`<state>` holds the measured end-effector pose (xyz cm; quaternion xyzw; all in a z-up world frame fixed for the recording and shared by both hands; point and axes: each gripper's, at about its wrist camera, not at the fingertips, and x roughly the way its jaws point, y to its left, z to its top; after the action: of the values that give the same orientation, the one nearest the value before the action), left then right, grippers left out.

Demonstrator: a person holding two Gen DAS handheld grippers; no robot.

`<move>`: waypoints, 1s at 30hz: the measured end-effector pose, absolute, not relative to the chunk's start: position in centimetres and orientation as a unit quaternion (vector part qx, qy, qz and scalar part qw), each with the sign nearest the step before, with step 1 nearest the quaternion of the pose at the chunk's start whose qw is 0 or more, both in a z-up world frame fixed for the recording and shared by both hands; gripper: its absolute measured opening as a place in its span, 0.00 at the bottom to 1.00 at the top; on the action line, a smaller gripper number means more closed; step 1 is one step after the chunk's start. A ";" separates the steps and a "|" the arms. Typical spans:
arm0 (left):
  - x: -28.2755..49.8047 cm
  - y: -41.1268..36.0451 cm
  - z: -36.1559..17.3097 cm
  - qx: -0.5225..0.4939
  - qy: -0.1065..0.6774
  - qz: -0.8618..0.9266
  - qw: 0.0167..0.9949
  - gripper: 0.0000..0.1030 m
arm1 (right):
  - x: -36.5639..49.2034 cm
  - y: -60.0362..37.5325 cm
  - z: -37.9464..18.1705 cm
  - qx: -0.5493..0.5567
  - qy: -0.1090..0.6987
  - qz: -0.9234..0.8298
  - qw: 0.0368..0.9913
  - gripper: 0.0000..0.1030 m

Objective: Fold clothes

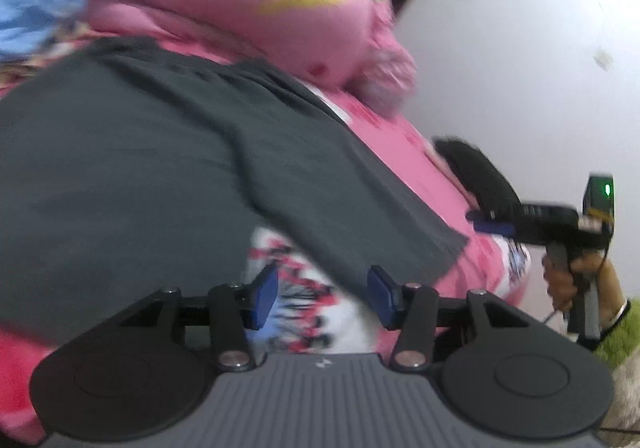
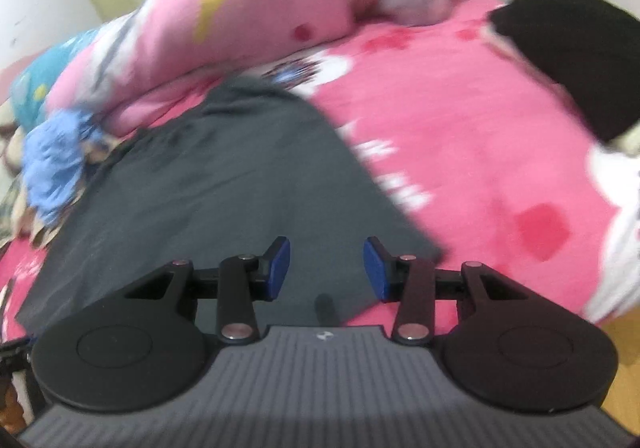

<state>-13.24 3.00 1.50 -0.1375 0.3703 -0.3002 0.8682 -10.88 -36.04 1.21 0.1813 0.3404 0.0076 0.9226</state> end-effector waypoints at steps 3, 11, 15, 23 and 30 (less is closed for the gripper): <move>-12.1 -0.1 0.6 -0.123 0.393 -0.314 0.856 0.49 | -10.9 -38.3 0.3 0.172 0.337 -0.016 0.926 0.39; -11.8 -3.5 -1.1 -0.079 0.424 -0.320 0.844 0.49 | -9.6 -38.8 -1.8 0.106 0.329 0.004 0.938 0.39; -11.7 -3.9 -1.0 -0.073 0.424 -0.317 0.845 0.49 | -8.9 -37.1 -2.8 0.016 0.337 0.021 0.941 0.37; -11.4 -5.1 -1.0 -0.065 0.419 -0.320 0.847 0.49 | -8.5 -37.8 -2.4 -0.005 0.317 0.006 0.948 0.01; -11.0 -6.0 -0.9 -0.058 0.420 -0.320 0.847 0.49 | -9.0 -41.2 -1.6 0.075 0.298 -0.009 0.952 0.01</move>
<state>-10.98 -5.98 -0.92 -0.0580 0.4197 -0.3204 0.8473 -9.01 -41.19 -1.62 0.0745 0.2978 -0.0093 0.9517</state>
